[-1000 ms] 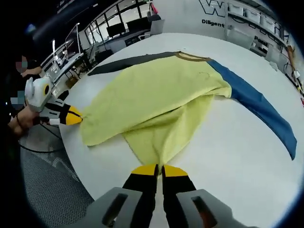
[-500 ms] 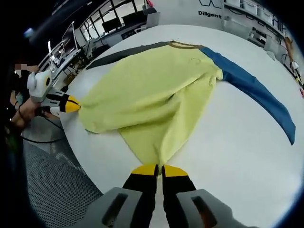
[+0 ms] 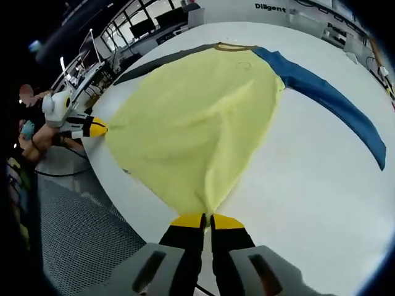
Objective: Fold the garment on the visible template until the final outline fits inside the template.
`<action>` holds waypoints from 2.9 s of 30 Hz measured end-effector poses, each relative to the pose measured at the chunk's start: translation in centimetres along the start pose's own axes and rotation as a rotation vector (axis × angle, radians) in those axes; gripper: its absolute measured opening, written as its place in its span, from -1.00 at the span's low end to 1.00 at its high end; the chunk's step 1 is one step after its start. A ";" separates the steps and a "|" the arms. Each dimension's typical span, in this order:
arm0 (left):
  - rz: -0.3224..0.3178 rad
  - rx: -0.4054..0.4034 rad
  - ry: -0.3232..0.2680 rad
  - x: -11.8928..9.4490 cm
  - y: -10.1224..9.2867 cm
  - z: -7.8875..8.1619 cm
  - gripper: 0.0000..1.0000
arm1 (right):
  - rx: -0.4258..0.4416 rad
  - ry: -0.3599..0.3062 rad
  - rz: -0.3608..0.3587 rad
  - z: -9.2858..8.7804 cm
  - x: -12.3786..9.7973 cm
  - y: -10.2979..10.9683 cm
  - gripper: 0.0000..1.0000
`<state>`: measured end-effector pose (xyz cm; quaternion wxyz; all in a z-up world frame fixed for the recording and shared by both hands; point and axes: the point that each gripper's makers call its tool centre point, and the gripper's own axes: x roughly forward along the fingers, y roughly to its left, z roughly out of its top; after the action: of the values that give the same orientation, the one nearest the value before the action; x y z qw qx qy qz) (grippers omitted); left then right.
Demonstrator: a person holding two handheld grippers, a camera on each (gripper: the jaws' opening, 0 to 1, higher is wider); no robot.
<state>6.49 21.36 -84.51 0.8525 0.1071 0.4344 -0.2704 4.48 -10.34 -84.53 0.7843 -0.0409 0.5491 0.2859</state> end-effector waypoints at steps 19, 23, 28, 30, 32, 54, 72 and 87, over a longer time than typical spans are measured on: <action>-0.009 -0.007 0.023 -0.3 -0.1 -0.8 -1.00 | -0.058 0.091 0.011 -1.5 0.3 0.7 -1.00; -0.012 0.003 0.029 -0.3 -0.2 -0.9 -0.99 | -0.061 0.102 -0.001 -1.6 0.3 0.6 -1.00; -0.017 0.027 0.040 -0.4 -0.3 -1.1 -0.99 | -0.070 0.120 -0.021 -1.7 0.4 0.5 -1.00; -0.022 0.027 0.041 -0.4 -0.3 -1.2 -0.99 | -0.077 0.126 -0.026 -1.8 0.4 0.5 -1.00; -0.027 0.017 0.039 -0.4 -0.2 -1.2 -0.99 | -0.077 0.127 -0.028 -1.8 0.4 0.5 -1.00; -0.010 0.064 0.076 -1.4 0.1 -2.1 -0.85 | -0.114 0.164 -0.079 -2.8 -1.0 -0.3 -1.00; 0.016 0.115 -0.074 -2.9 -0.4 1.4 -0.62 | -0.124 -0.120 -0.208 2.1 -3.4 -3.5 -0.89; 0.054 0.127 -0.256 -3.8 -1.4 5.5 -0.50 | -0.056 -0.300 -0.302 5.1 -4.9 -6.8 -0.79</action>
<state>7.65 19.34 -78.11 0.8994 0.1370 0.3011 -0.2857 10.99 -16.05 -79.92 0.8897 -0.1015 0.4057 0.1830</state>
